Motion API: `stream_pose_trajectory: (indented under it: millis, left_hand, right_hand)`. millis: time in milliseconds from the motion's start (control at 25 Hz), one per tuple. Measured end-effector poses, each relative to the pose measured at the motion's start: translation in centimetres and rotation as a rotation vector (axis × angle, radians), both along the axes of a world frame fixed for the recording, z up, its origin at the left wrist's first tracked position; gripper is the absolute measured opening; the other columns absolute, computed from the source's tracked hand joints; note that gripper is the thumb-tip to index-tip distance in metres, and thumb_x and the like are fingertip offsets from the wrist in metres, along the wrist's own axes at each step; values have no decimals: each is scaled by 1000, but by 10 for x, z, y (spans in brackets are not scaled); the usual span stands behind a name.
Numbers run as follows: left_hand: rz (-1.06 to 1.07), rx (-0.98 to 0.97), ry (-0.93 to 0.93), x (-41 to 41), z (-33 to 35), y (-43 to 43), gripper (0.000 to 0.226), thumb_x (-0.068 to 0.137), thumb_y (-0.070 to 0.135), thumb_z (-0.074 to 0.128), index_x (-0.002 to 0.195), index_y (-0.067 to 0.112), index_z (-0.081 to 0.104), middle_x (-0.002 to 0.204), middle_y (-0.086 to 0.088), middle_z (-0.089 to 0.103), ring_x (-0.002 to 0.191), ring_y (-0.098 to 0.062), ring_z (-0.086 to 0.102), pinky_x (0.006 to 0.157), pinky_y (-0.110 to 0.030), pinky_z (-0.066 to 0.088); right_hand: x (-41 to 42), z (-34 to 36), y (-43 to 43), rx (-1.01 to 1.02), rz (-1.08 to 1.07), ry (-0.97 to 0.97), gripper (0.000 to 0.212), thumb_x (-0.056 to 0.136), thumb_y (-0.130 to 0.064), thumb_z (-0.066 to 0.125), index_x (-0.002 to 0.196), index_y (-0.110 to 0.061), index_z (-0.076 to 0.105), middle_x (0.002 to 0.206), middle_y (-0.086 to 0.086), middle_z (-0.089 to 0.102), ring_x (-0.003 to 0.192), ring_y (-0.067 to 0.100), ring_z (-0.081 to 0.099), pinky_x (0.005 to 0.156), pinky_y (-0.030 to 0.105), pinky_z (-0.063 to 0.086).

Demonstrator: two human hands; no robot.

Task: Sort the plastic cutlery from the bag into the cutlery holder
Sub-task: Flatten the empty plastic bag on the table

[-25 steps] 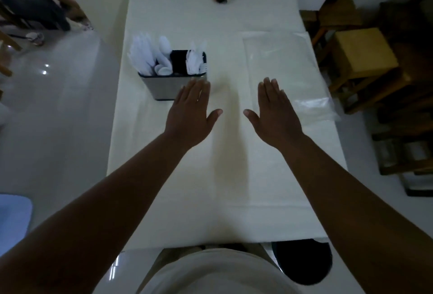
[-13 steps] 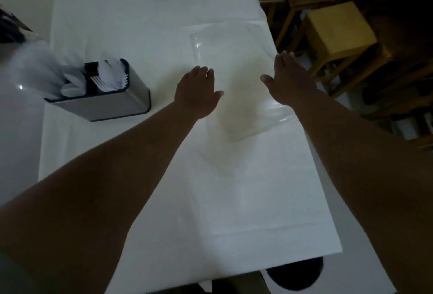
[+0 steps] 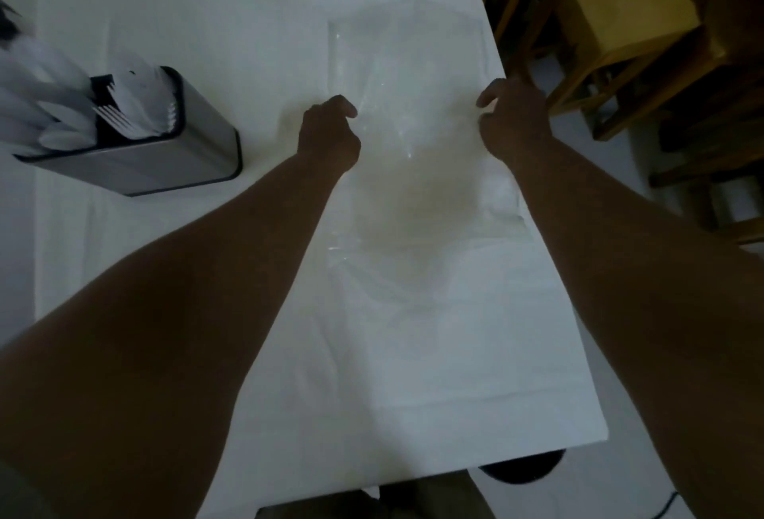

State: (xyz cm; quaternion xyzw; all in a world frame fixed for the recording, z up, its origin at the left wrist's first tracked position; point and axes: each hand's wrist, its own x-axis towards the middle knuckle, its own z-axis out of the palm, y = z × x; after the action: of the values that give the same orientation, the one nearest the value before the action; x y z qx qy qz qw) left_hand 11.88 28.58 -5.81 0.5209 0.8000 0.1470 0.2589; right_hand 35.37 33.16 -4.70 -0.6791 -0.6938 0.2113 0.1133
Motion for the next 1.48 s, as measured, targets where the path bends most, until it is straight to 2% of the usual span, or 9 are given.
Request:
stream_pose_trajectory:
  millis: [200,320,520,720,920,1040,1160,1360,1480]
  left_hand:
    - [2,-82,-262,-36,8,-68,30,84,9,63,109,25,71,109,-5,70,95,-22,68,87,-32,57]
    - [37,-49,-424,-58,18,-116,32,84,6,66,113,20,69,102,-4,70,86,-17,63,76,-24,50]
    - [-77,-58,-333,-89,49,-160,56,78,7,78,130,17,61,95,2,66,87,-12,61,81,-15,46]
    - [-197,176,-7,-111,77,-180,21,85,27,73,101,13,74,100,-4,62,93,-18,59,77,-20,35]
    - [-13,208,-439,-109,105,-186,9,89,22,63,81,22,57,75,2,64,63,-9,60,63,-25,46]
    - [108,256,-378,-95,107,-188,9,91,16,59,99,17,55,72,4,61,45,4,55,43,-15,43]
    - [162,168,-334,-92,83,-202,30,88,19,66,114,20,50,82,-2,65,60,-12,64,44,-18,48]
    - [-74,10,-125,-97,24,-237,15,88,29,68,98,17,68,105,-5,67,98,-25,65,85,-27,47]
    - [-326,-76,129,-96,8,-249,56,92,53,55,133,15,57,153,-12,37,141,-31,33,113,-37,29]
  right_hand:
    - [19,11,-62,-189,-155,332,20,86,-11,71,100,-26,74,87,2,69,85,20,68,74,31,56]
    - [18,13,-111,-182,-117,426,26,91,-16,68,115,-25,73,94,-2,68,89,14,63,78,24,53]
    - [8,40,-152,-241,205,291,76,76,-23,85,144,-18,49,106,-1,55,97,13,53,87,24,44]
    - [-2,56,-170,252,349,91,23,85,-25,75,99,-7,74,100,16,58,95,33,60,84,37,48]
    - [-22,98,-179,111,70,442,7,98,-16,56,96,-10,60,81,-3,61,70,-1,60,66,18,46]
    - [-36,95,-182,114,-32,444,8,97,-9,51,102,-12,57,74,-5,56,52,-8,56,46,7,41]
    - [-38,61,-190,67,-59,271,19,97,-22,56,115,-17,56,83,9,65,71,16,65,60,19,48]
    - [-30,7,-230,61,149,-210,47,93,-30,63,133,-13,46,116,19,59,100,39,60,79,42,52]
    - [-29,0,-245,252,407,-394,47,90,-42,60,120,-7,59,122,16,59,111,39,56,84,45,48]
